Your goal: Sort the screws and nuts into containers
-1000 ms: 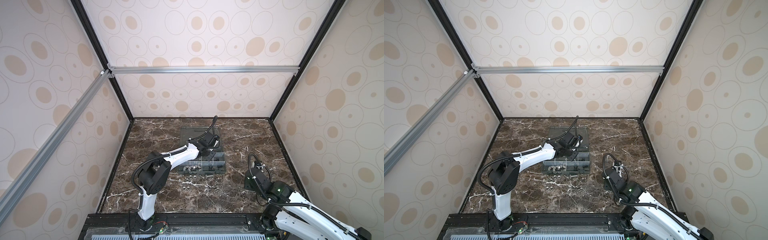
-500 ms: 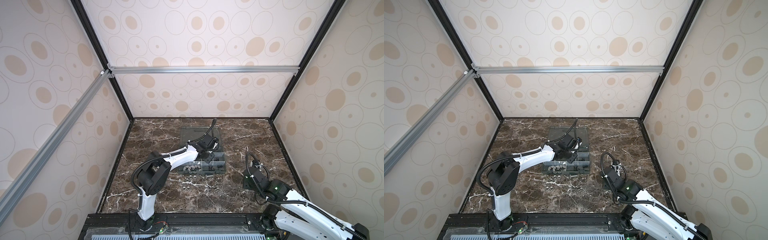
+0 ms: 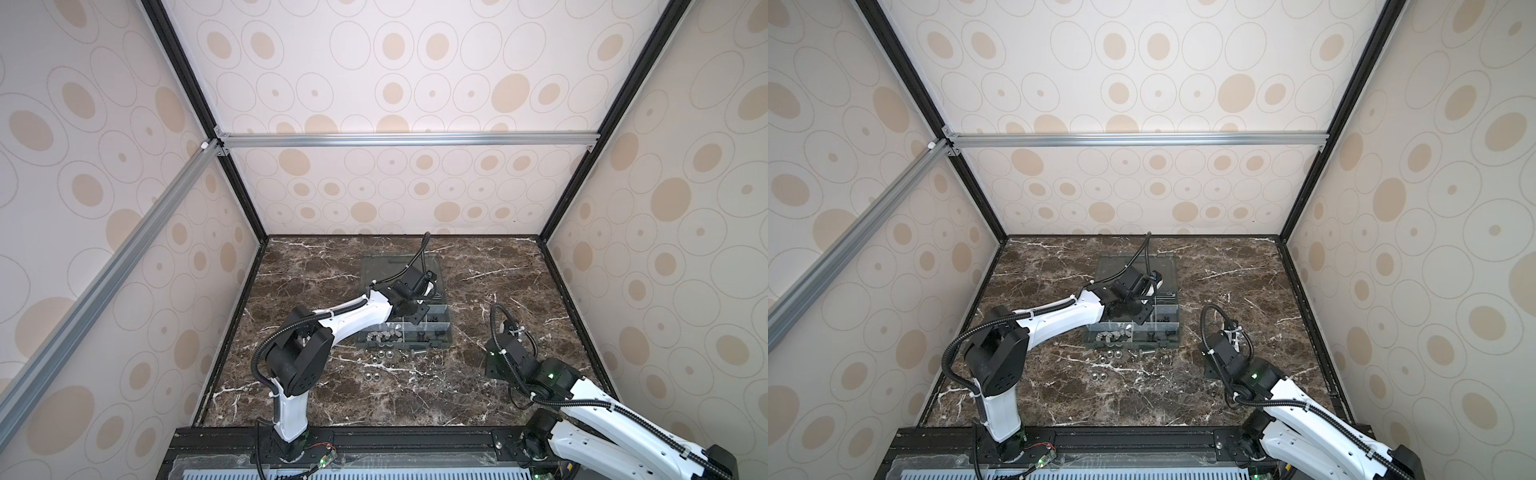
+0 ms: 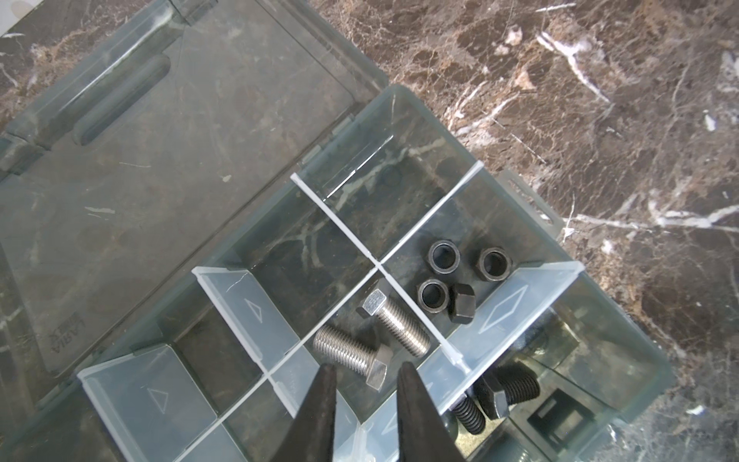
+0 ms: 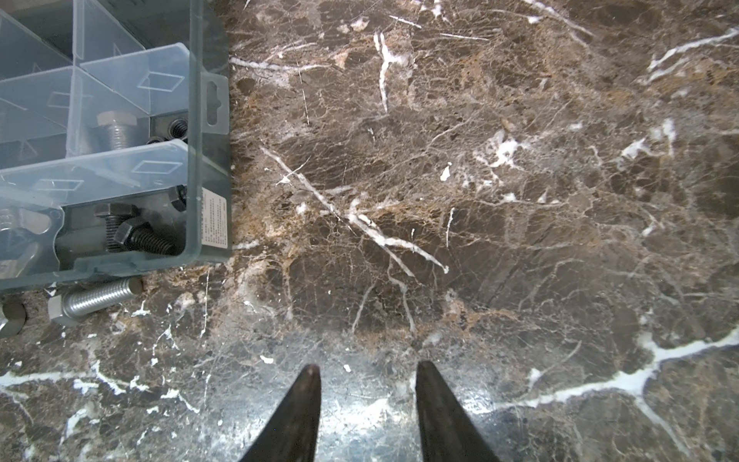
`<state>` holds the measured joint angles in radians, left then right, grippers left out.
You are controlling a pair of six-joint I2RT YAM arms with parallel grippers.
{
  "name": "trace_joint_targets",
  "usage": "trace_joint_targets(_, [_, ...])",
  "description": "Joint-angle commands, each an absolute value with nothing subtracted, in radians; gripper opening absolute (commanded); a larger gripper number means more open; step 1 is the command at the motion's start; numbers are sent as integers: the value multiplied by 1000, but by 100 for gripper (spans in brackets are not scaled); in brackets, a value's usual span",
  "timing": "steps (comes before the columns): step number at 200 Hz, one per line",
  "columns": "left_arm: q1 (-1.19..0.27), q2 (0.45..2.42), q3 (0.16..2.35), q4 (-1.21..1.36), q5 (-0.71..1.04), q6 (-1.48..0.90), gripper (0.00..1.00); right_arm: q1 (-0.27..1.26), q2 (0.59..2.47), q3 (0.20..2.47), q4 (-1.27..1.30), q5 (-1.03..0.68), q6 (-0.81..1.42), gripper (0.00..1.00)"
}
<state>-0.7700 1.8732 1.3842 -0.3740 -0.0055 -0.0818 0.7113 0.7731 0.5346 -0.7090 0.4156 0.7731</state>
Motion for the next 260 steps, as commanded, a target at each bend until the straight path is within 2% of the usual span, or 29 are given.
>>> trace_joint_targets(1, [-765, 1832, 1374, -370, 0, -90, 27, 704, 784, 562, -696, 411, 769, 42])
trace_joint_targets(80, [-765, 1719, 1275, -312, -32, -136, 27, 704, 897, 574, -597, 318, 770, 42])
trace_joint_targets(160, [-753, 1445, 970, -200, -124, -269, 29, 774, 1253, 718, -463, 200, 733, 44])
trace_joint_targets(191, [-743, 1328, 850, -187, -158, -334, 30, 829, 1409, 802, -406, 151, 714, 46])
trace_joint_targets(260, [-728, 1118, 675, -115, -190, -445, 33, 914, 1678, 980, -386, 151, 699, 61])
